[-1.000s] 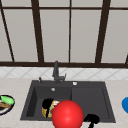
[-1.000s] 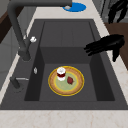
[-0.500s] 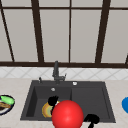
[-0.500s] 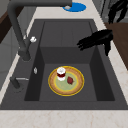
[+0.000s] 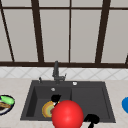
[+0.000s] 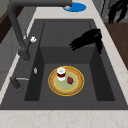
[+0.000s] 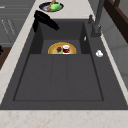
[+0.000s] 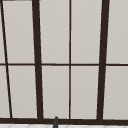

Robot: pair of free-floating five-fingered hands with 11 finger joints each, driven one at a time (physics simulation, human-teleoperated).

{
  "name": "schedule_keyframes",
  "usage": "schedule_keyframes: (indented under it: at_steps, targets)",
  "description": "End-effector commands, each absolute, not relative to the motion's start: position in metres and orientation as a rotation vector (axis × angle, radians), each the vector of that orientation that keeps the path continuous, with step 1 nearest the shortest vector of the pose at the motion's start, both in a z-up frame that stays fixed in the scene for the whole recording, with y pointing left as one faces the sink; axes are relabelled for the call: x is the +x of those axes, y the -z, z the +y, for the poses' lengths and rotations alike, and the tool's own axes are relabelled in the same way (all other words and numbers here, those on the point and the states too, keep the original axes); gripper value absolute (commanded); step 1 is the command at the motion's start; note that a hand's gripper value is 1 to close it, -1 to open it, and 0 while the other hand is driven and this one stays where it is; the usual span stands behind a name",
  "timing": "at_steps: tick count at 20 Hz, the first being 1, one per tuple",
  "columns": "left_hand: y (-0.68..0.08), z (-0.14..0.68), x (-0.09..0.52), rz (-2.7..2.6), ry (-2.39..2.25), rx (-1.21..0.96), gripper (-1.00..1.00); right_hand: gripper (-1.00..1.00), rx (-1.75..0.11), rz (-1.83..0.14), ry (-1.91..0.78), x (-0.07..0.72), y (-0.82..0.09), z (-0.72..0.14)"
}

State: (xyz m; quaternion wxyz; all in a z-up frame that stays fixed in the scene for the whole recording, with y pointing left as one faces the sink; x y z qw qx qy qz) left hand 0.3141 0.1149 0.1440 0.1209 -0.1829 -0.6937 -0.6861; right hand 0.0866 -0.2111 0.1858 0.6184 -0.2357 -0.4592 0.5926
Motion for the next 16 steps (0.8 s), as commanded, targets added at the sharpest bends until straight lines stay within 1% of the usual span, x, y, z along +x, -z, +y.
schedule_keyframes:
  at_steps: [1,7,10,16]
  targets:
    - [-0.138,0.115,0.331,-1.959,1.928,-0.633,-1.00,0.00,-0.542,-1.057,-1.364,0.087,-0.186,-0.211]
    - [-0.111,0.115,0.368,-1.971,1.944,-0.629,-1.00,0.00,-0.542,-1.057,-1.363,0.087,-0.186,-0.211]
    - [-0.099,0.115,0.372,-1.984,1.955,-0.598,-1.00,0.00,-0.542,-1.057,-1.363,0.087,-0.186,-0.211]
    - [-0.087,0.125,0.374,-1.981,1.901,-0.613,-1.00,0.00,-0.542,-1.057,-1.363,0.087,-0.186,-0.211]
